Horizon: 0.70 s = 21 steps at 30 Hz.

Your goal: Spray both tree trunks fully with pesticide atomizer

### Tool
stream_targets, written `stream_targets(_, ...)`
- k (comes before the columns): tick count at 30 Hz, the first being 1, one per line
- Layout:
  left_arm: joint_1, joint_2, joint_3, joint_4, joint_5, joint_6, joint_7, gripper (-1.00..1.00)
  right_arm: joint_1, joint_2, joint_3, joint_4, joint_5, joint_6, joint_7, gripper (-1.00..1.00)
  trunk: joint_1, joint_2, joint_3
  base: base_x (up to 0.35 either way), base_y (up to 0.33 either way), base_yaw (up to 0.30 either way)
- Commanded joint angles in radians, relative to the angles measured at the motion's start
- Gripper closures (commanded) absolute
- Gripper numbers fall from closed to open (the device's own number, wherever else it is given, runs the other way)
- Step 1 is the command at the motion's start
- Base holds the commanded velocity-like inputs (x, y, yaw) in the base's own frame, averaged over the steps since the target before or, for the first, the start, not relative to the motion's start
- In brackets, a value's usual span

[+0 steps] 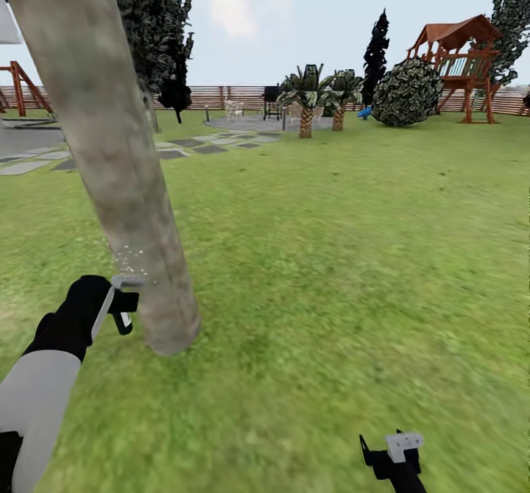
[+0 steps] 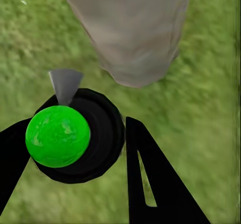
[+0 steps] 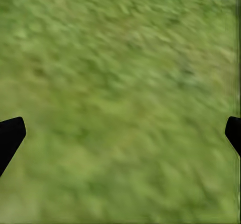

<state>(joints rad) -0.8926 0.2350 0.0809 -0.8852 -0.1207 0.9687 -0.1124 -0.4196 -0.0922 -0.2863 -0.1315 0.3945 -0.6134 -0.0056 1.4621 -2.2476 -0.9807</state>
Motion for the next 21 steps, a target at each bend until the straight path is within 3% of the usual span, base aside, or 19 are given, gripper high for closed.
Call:
stream_targets(1,-0.002,0.000,0.002,-0.001,-0.011,0.005,-0.010,1.00,-0.001,0.000,-0.008,0.001,0.010,-0.003,-0.001,-1.00,0.000,0.000,-0.001,-0.003,-0.273,0.000)
stream_targets(12,-0.006,0.000,0.002,-0.001,-0.013,0.005,-0.010,1.00,-0.001,0.000,-0.008,0.001,0.011,-0.003,-0.001,-1.00,0.000,0.000,-0.001,-0.058,-0.275,0.000)
stream_targets(21,-0.005,0.001,0.002,-0.001,-0.013,0.005,-0.010,1.00,-0.001,0.000,-0.008,0.001,0.010,-0.003,-0.001,-1.00,0.000,0.000,-0.001,0.059,-0.275,0.004)
